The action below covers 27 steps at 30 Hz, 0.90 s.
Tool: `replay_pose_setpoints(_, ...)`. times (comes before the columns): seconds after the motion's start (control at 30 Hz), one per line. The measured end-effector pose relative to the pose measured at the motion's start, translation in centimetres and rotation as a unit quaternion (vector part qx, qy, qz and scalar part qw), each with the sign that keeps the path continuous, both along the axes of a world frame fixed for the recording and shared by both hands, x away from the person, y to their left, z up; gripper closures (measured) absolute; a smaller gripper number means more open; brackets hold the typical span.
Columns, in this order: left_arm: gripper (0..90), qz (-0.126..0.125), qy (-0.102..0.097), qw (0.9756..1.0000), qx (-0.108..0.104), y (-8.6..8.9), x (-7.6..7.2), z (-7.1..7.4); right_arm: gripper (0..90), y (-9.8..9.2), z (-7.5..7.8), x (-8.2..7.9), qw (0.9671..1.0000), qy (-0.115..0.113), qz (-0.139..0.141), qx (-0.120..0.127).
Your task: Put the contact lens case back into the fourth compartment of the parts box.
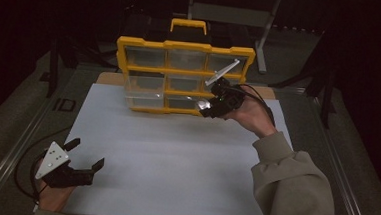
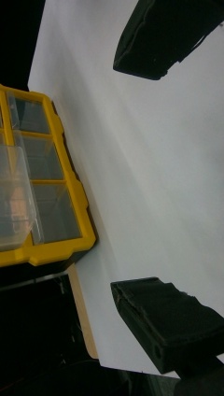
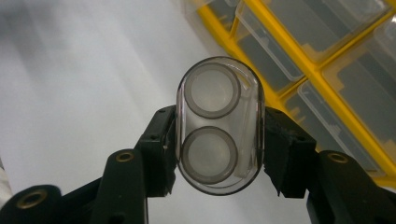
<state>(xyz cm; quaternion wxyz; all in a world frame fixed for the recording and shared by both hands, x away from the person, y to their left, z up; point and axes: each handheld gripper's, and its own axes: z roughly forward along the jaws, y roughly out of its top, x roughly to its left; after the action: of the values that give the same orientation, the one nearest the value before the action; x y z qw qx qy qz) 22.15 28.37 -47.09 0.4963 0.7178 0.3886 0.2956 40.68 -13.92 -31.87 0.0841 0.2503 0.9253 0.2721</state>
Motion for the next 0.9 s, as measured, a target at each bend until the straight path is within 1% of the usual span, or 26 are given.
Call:
replay_pose_setpoints(0.3, 0.0, 0.000, 0.003, 1.0000, -0.001, 0.1, 0.0, 0.0, 48.6, 0.8, 0.9, 0.8, 1.0000, 0.001, 0.005, -0.003)
replay_pose_setpoints(0.9, 0.0, -0.001, 0.007, 1.0000, 0.000, 0.1, 0.1, -0.1, 48.6, 2.4, 1.9, 2.3, 1.0000, -0.006, 0.004, 0.004)
